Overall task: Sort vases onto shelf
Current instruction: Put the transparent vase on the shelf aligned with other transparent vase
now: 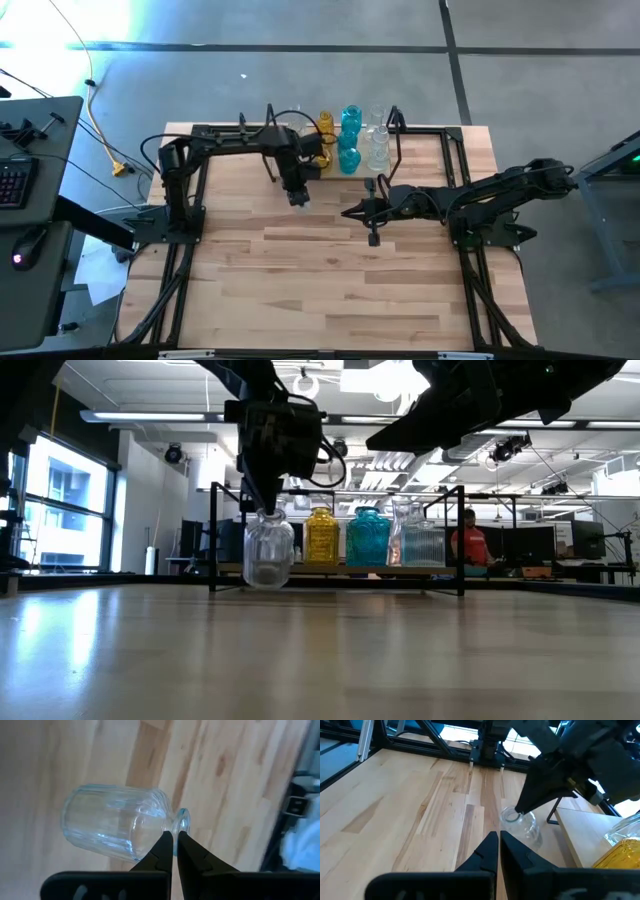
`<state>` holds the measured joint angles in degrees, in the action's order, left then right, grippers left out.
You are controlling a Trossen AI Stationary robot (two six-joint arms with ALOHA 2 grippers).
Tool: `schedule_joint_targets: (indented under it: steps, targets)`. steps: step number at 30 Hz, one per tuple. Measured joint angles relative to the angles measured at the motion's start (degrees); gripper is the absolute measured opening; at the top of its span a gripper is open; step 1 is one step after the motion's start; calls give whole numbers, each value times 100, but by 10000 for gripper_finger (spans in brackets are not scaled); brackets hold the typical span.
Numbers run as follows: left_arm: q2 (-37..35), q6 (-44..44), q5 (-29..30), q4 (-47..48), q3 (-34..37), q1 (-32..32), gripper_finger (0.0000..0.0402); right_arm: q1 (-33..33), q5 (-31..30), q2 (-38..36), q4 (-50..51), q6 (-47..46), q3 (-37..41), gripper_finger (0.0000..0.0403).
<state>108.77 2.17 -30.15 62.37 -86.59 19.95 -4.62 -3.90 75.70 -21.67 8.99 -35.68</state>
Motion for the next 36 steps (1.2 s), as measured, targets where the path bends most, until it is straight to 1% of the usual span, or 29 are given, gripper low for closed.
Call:
schedule_joint_targets:
  steps: [2,9,17,20,23,28,32,36]
  targets:
    - [0,0,-196,-1,0,6,0,0,0,0,0,0,0,0]
    - [142,133,-126,1,7,-178,0,0,2,1,0,2,0,0]
    - [155,218,-89,-1,7,-92,2,0,3,1,0,1,0,0]
    - [155,279,4,-9,6,-66,13,0,2,0,0,2,0,0]
    - [153,305,259,-14,2,-67,28,0,4,0,0,1,0,0]
    - [160,349,311,-14,2,-33,42,0,4,0,0,2,0,0]
    - [160,409,339,3,2,-42,36,0,4,-2,0,2,0,0]
    - [160,505,381,55,2,-72,10,0,4,-1,0,2,0,0]
